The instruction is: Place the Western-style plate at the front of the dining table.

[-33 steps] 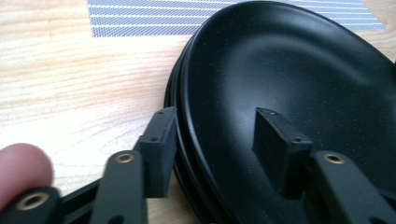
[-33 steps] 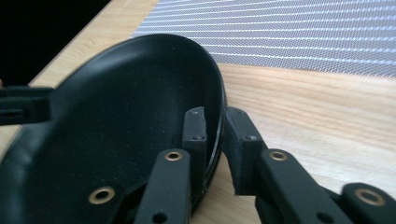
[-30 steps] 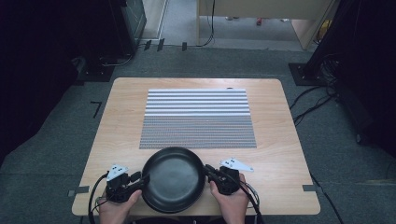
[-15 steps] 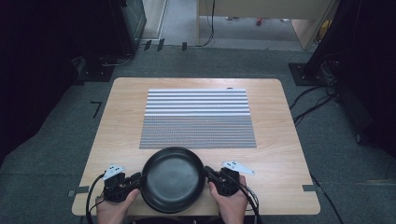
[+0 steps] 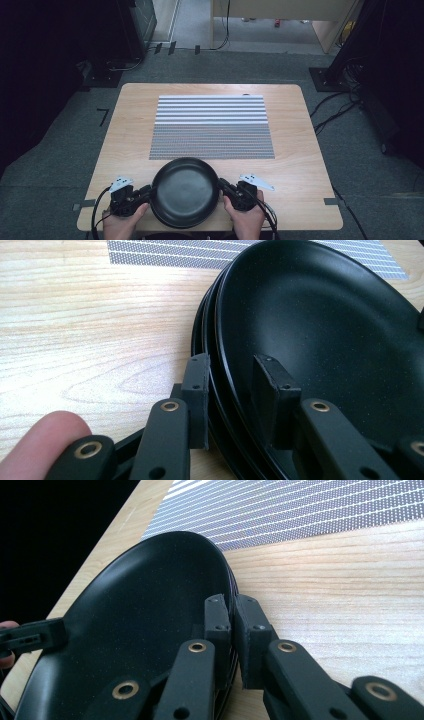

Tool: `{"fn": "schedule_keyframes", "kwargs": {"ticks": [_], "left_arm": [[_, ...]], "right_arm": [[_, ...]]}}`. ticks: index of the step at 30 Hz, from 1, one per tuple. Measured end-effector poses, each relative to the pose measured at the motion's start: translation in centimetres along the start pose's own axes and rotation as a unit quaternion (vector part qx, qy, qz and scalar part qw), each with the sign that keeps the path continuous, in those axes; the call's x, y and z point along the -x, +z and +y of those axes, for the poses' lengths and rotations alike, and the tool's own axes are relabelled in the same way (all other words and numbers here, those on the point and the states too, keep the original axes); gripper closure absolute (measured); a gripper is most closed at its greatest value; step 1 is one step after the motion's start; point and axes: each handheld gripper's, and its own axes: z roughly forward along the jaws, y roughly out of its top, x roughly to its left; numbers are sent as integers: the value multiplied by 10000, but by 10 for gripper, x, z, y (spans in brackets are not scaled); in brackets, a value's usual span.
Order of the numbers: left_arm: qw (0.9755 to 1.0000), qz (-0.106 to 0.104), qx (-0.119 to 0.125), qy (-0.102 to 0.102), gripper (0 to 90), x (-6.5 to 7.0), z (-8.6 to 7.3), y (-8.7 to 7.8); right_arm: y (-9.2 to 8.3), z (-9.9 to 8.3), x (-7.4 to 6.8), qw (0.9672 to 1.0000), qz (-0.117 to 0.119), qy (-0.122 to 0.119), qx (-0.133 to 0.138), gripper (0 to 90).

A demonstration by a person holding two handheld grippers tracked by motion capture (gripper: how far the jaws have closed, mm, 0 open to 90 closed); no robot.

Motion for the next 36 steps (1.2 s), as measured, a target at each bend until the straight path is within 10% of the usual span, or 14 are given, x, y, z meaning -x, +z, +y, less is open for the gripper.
{"fn": "schedule_keyframes", "kwargs": {"ticks": [6,11,20,36], "left_arm": [[10000,-8,0,-59,710,-1,-1,1],[10000,-27,5,-73,714,-2,-1,1],[9997,-162,12,-172,717,-6,-1,1],[9989,-272,105,-364,734,-10,-2,2]], "right_arm": [[-3,2,-1,9998,157,31,89,900],[11,-4,-18,9977,525,-148,-394,900],[-8,1,3,9992,61,43,390,819],[-5,-5,8,9973,464,567,-31,854]]}}
